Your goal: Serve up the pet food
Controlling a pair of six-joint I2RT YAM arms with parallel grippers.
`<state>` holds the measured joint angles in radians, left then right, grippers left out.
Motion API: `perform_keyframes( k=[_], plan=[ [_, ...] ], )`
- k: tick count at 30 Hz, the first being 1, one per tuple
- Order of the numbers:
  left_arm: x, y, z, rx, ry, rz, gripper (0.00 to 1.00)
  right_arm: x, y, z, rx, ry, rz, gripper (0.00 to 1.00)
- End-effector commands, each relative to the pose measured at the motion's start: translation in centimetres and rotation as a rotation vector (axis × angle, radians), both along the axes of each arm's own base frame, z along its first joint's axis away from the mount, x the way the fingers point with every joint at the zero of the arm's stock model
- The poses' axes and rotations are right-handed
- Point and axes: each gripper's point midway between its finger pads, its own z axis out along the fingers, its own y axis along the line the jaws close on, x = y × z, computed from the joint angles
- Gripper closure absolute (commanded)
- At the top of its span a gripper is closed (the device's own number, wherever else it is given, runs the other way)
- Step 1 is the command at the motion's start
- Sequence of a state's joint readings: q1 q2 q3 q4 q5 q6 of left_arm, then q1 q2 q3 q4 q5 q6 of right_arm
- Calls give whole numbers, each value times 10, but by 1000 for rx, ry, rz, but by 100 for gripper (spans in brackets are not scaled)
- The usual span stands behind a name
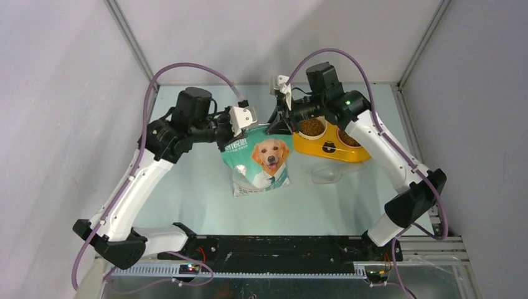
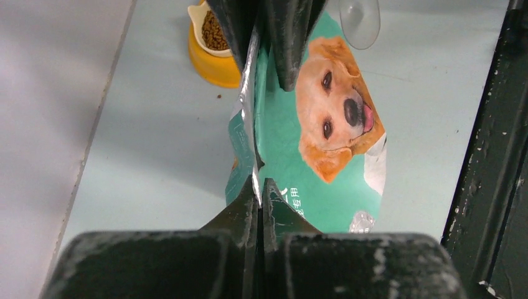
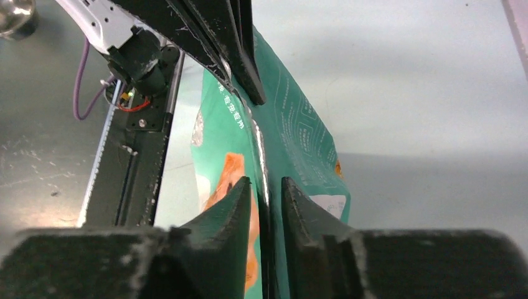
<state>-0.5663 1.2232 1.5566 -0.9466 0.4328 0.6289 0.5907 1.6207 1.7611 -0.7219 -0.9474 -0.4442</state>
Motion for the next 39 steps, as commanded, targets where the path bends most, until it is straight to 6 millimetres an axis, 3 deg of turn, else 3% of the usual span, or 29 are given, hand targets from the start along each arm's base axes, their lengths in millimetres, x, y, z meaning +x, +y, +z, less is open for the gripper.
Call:
perform_keyframes(
  k=[1,4,6,7,8,9,10,11,13,15,18,21,22,24,26,30,31,32,33,35,39],
  plan=[
    [-3,17,-1,25,-2,56,100,-15,10,15,23,-78,73,66],
    [-2,14,3,3,-1,64,100,-26,25,10,5,-89,107,58],
    [-1,15,5,2,-5,73,100,-28,33,8,-1,-96,115,60],
    [-1,16,5,2,-4,80,100,-28,35,10,2,-104,117,69],
    [1,19,6,4,-8,99,93,-28,39,9,0,-109,117,75],
    [2,21,7,0,-4,119,88,-26,40,11,1,-115,112,88],
    [5,27,6,10,-8,148,77,-22,41,11,-2,-123,93,94],
    [5,30,6,18,-7,158,73,-18,41,12,-6,-133,75,100],
    [6,40,5,38,-17,187,68,-11,39,14,-4,-133,50,100],
    [5,50,2,52,-21,199,71,-6,35,17,6,-124,35,100],
    [2,61,-3,71,-18,205,89,-3,32,21,14,-122,24,100],
    [-3,62,-4,61,-10,187,100,1,31,19,5,-139,8,100],
    [-4,61,-3,51,-10,186,100,1,31,18,1,-144,10,97],
    [-5,58,0,29,-6,178,100,0,34,14,-20,-177,16,80],
    [-5,54,3,11,-3,169,100,-8,44,12,-36,-217,45,69],
    [-6,47,11,-33,-5,148,100,-13,59,10,-46,-249,78,63],
    [-7,46,12,-40,-7,146,100,-55,18,98,101,-411,58,63],
    [-7,44,14,-53,-7,142,100,-21,55,33,-9,-295,76,63],
    [-8,44,15,-59,-7,141,100,-16,61,21,-26,-278,79,63],
    [-9,42,17,-71,-5,133,100,-10,68,12,-38,-264,81,65],
    [-12,42,18,-74,-11,126,100,-7,70,12,-36,-266,79,93]
  ],
)
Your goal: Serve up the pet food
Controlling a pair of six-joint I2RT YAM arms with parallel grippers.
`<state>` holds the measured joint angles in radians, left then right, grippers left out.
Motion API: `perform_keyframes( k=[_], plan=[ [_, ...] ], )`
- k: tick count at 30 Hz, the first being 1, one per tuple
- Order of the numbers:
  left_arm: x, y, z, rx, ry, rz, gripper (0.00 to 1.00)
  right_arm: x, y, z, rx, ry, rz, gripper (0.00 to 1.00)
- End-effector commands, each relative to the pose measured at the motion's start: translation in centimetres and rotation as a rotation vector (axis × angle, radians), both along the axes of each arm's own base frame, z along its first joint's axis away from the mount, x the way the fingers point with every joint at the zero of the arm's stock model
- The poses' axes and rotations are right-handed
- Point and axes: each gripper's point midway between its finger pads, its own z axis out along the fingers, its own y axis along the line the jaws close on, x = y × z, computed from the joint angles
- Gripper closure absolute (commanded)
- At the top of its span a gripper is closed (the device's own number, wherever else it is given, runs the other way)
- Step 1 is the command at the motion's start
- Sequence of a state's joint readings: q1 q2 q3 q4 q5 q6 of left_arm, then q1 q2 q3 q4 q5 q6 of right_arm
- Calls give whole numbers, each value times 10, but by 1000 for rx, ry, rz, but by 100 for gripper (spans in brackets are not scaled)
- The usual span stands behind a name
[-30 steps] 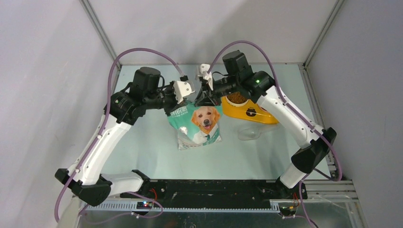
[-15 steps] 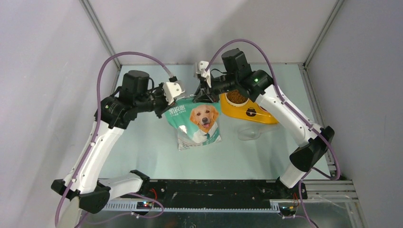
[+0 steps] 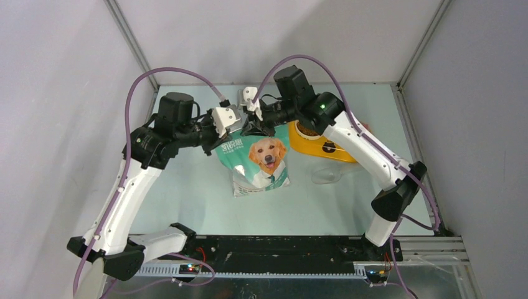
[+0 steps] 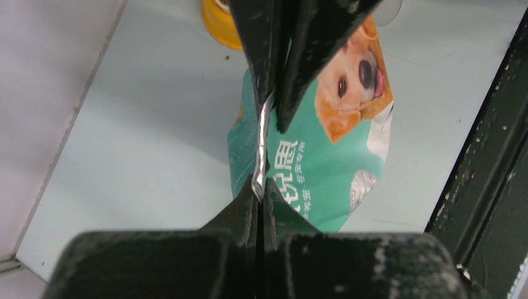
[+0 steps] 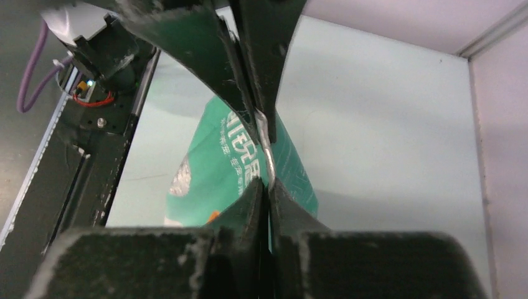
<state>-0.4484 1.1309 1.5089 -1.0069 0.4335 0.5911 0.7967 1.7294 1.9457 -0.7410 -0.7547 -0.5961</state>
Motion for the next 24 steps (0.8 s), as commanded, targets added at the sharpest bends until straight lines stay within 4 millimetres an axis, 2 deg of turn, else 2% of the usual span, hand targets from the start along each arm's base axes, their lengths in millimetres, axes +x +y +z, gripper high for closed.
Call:
perform_keyframes(
  k=[1,6,7,8,9,10,11,12,14,15,17,19,20,21,22,23,24],
  plan=[
    [-6,0,21,-57,-58,-7,100,10,4,1,1,-19,-17,99],
    [-7,11,13,-37,-86,12,100,21,-9,1,-2,-14,-58,100],
    [-6,14,11,-32,-89,22,96,22,-12,4,1,-18,-65,100],
    [-5,16,9,-23,-93,27,92,25,-17,4,0,-19,-74,89],
    [-5,17,8,-19,-92,31,87,25,-21,3,-7,-24,-74,82],
    [-5,18,7,-15,-93,29,86,25,-25,3,-13,-31,-79,72],
    [-5,18,8,-15,-93,28,92,26,-29,1,-23,-39,-78,70],
    [-7,17,8,-20,-92,20,96,27,-35,1,-28,-41,-85,77],
    [-8,15,8,-28,-86,14,100,27,-45,0,-31,-37,-87,98],
    [-7,15,8,-28,-84,13,100,27,-48,0,-30,-29,-92,100],
    [-7,14,8,-30,-78,12,100,31,-58,1,-25,-18,-114,100],
    [-7,14,8,-30,-76,11,100,36,-68,1,-30,-15,-153,82],
    [-6,14,8,-27,-76,14,100,40,-75,3,-31,-22,-182,68],
    [-6,14,8,-27,-76,15,100,42,-78,2,-33,-20,-195,65],
    [-5,15,8,-24,-76,19,100,45,-85,5,-28,-25,-214,65],
    [-5,16,9,-23,-79,22,100,46,-89,5,-28,-20,-220,70],
    [-4,16,9,-20,-82,26,100,48,-96,8,-19,-13,-229,81]
  ],
)
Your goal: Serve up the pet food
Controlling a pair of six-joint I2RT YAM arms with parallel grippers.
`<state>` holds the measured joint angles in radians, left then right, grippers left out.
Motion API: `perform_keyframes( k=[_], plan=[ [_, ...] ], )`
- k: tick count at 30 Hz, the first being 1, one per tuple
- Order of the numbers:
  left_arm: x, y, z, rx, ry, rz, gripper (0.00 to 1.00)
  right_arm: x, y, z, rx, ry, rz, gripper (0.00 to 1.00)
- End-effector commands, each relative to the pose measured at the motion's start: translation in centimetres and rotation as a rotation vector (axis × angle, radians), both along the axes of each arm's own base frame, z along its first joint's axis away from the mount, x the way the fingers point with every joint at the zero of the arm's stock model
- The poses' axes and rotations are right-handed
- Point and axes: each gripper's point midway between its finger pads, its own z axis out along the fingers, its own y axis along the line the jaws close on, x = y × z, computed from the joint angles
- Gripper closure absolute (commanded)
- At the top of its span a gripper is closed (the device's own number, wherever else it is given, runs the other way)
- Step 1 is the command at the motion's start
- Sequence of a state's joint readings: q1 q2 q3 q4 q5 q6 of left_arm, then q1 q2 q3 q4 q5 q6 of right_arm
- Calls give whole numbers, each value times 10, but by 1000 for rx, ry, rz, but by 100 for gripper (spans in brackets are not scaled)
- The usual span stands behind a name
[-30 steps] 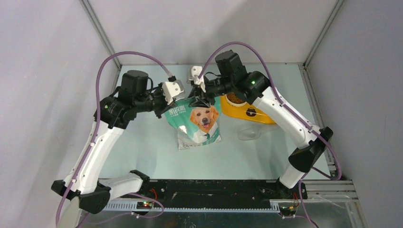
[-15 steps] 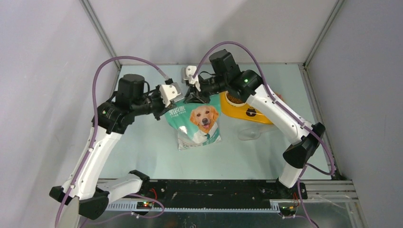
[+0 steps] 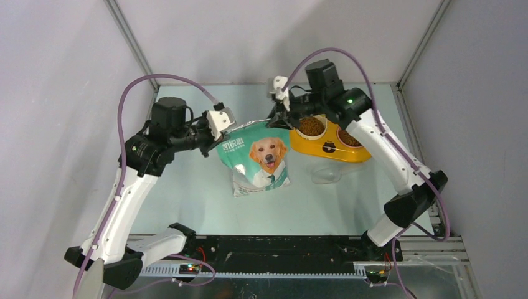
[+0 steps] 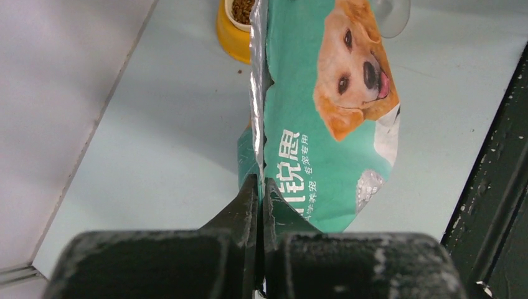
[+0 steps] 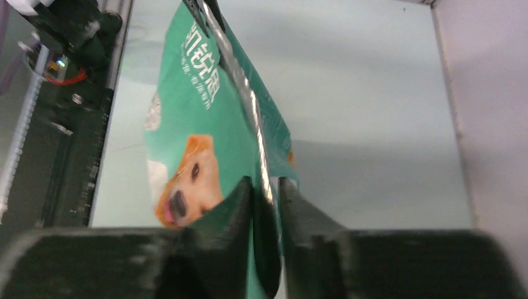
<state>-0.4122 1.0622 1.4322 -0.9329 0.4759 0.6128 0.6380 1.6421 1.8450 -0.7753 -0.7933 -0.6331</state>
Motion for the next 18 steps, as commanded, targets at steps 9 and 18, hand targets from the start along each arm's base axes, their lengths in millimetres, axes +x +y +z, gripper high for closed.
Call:
perform_keyframes(
  k=[9,18],
  plan=[
    [1,11,8,11,-12,47,100,25,-66,16,21,5,-199,78],
    [2,10,9,3,-8,56,96,26,-73,15,42,37,-205,97]
  ],
)
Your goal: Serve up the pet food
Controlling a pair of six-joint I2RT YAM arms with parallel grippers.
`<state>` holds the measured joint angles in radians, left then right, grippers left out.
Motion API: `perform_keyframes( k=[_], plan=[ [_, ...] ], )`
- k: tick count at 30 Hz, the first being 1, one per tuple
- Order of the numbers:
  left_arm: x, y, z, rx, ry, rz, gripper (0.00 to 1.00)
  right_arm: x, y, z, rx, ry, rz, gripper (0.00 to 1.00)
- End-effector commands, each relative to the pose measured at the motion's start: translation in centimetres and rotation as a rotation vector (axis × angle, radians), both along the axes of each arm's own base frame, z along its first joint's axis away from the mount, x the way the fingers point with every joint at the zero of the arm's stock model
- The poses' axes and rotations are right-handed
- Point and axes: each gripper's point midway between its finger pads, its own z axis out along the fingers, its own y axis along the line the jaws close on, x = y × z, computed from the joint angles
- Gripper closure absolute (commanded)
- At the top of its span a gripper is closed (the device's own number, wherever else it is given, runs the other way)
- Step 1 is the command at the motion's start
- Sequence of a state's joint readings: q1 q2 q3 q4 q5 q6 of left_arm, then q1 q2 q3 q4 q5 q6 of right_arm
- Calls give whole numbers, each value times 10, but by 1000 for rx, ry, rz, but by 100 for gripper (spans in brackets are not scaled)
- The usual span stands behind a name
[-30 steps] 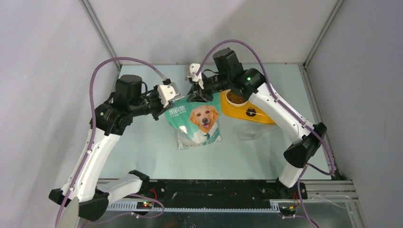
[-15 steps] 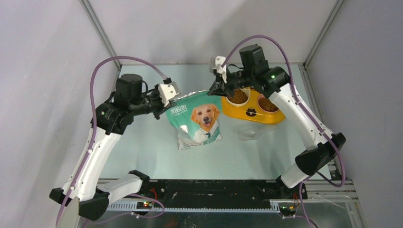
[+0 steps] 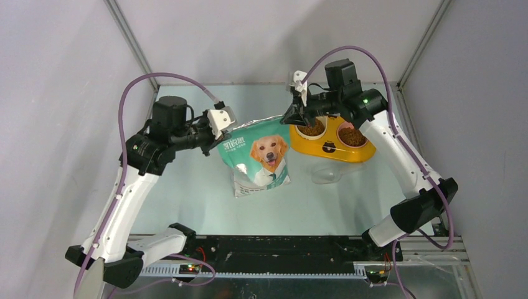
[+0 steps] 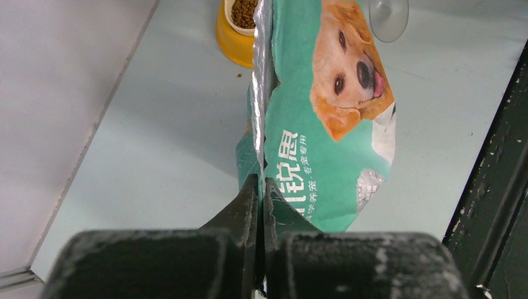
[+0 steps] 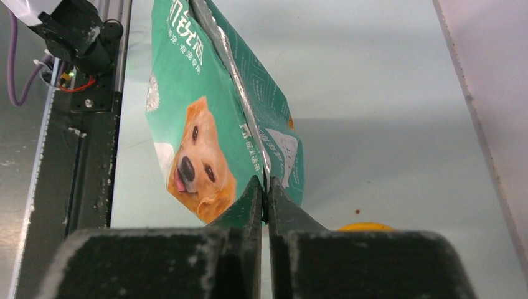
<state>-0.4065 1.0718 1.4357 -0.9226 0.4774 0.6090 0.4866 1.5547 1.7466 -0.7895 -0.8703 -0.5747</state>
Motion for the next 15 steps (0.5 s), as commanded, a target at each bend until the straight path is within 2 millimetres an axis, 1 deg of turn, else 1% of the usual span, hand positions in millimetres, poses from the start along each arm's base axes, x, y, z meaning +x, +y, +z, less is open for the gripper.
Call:
perform_keyframes(
  k=[1,3,4,5,6,7,8,9,10,11,12,13,14,15],
  plan=[
    [-3,11,9,6,-8,49,91,14,-21,18,8,-60,-106,84],
    [-4,12,14,-1,-16,55,72,18,-26,22,18,-51,-132,76],
    [-4,13,21,-6,-30,58,69,22,-32,26,27,-51,-152,75],
    [-7,15,22,0,-27,60,63,21,-35,30,45,-33,-158,72],
    [-10,18,28,7,-38,63,62,25,-46,37,63,-33,-179,71],
    [-11,22,32,10,-49,72,60,26,-52,40,76,-18,-197,68],
    [-14,28,35,25,-60,83,59,31,-65,43,88,-16,-228,65],
    [-14,35,38,31,-75,109,58,33,-72,45,98,-6,-251,64],
    [-12,43,37,52,-86,140,58,38,-88,47,105,-3,-296,61],
    [-10,55,34,70,-93,188,56,45,-104,43,111,23,-350,60],
    [-7,61,35,73,-106,219,54,44,-112,45,121,28,-372,58],
    [-3,75,30,74,-97,293,49,50,-128,39,128,63,-428,57],
    [5,85,32,58,-115,353,47,49,-135,39,140,82,-456,55],
    [7,92,23,37,-84,411,42,51,-150,35,144,98,-506,53]
  ],
)
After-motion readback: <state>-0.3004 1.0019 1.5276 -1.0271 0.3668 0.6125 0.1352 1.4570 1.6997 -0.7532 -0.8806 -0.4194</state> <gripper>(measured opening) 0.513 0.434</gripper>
